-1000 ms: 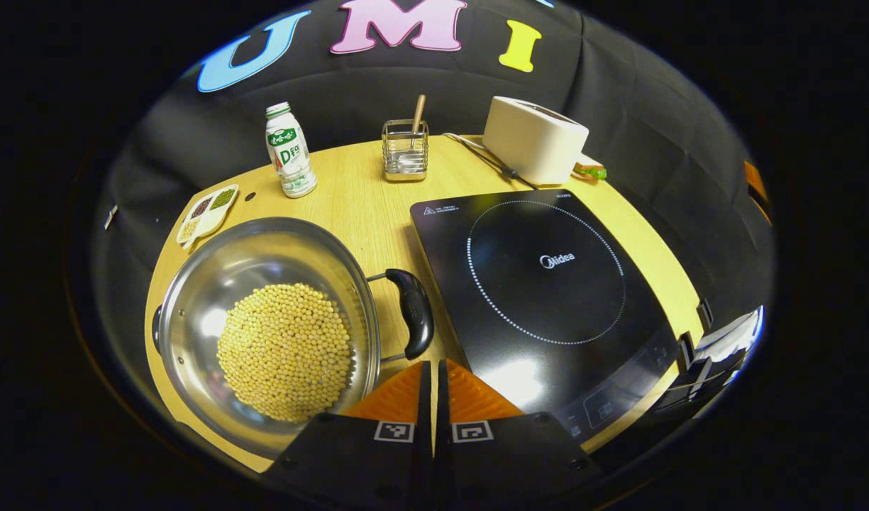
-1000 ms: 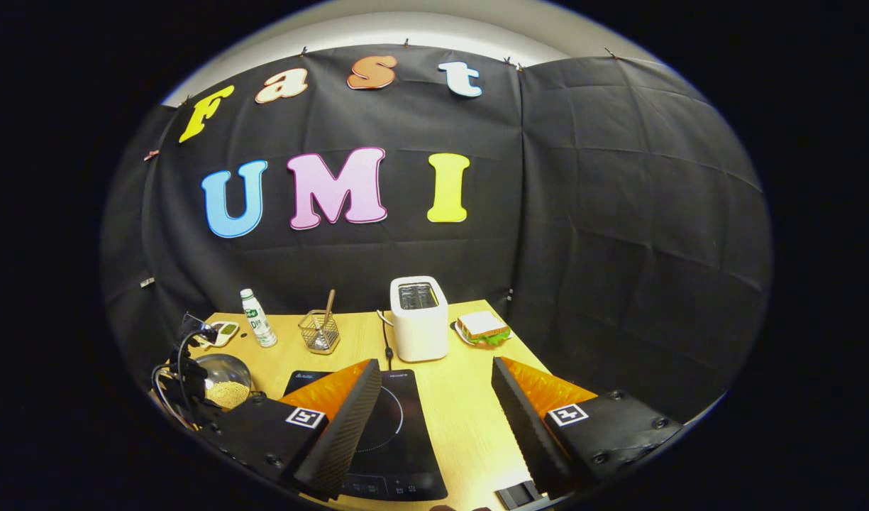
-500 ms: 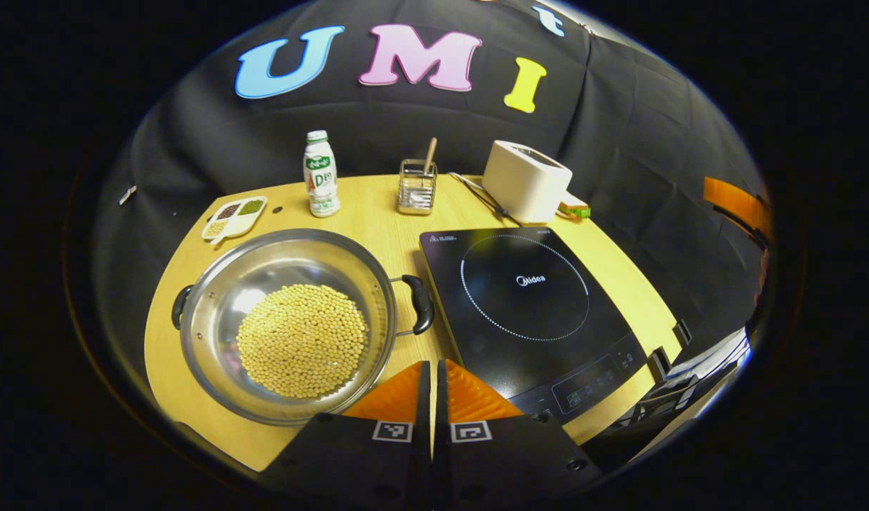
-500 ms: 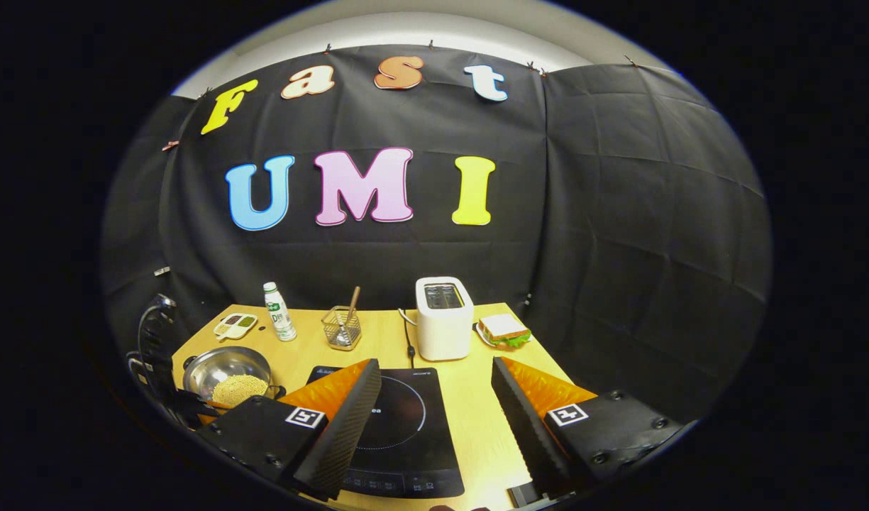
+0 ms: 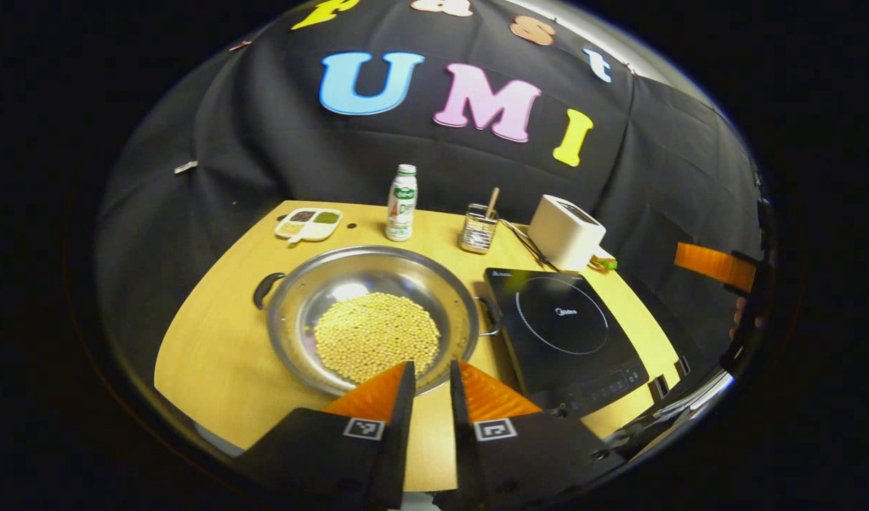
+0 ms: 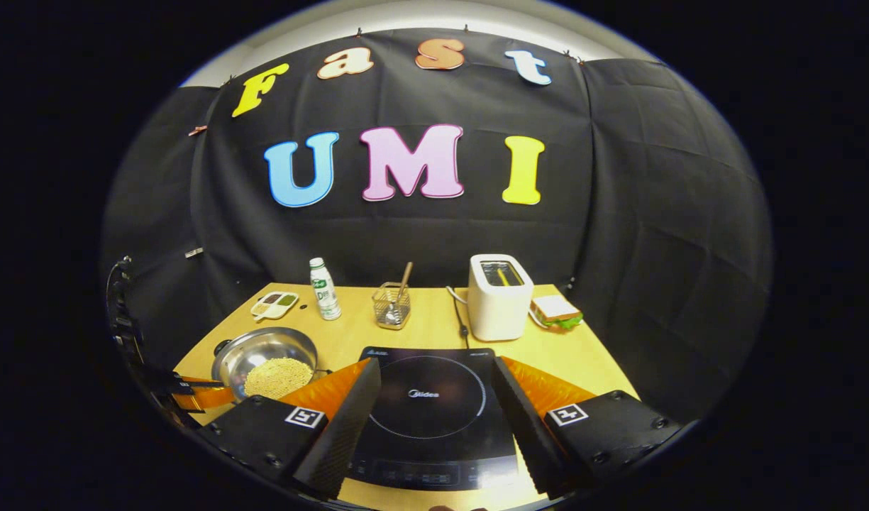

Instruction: First push the handle of the pot to place it horizontally, then grasp the pot with both hands and set it on the induction cooktop.

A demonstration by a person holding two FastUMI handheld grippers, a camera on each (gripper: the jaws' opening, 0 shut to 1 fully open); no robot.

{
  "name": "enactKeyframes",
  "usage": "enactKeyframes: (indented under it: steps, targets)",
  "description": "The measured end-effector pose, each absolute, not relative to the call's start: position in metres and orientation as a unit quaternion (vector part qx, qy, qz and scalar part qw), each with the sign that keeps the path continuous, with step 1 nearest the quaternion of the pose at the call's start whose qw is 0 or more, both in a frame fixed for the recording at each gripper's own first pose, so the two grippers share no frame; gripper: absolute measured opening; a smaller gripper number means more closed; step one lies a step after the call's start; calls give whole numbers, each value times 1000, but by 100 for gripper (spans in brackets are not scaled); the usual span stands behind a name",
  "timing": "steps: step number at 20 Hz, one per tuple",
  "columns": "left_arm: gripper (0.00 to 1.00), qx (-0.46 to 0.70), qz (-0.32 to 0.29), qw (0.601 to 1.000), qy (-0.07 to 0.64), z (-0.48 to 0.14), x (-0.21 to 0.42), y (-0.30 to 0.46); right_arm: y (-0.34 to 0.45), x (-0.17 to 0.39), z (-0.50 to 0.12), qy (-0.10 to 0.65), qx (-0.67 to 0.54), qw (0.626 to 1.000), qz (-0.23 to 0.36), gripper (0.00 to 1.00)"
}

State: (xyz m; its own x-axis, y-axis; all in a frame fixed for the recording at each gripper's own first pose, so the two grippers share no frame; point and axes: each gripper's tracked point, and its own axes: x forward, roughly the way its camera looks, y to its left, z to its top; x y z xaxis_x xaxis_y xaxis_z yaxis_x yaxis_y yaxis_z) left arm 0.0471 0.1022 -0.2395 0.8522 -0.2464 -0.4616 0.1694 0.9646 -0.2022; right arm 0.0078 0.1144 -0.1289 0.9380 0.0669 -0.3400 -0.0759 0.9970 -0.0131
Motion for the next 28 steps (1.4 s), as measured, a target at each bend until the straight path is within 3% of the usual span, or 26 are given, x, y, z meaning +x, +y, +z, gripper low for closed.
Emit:
enactKeyframes:
  steps: [1,5,10,16,28]
  targets:
    - [35,-83,-102,961,245,-238,44,113,127,8,-136,183,-10,982,46,98]
    - [97,-81,-71,966,233,-230,41,168,176,16,-158,218,9,973,73,99]
    - [95,-101,-57,968,223,-221,64,221,233,32,-187,265,24,958,103,100]
    - [95,-66,-51,972,218,-221,115,271,262,63,-224,302,26,948,97,100]
    - [95,-60,-71,969,227,-262,197,291,296,89,-315,394,27,913,104,100]
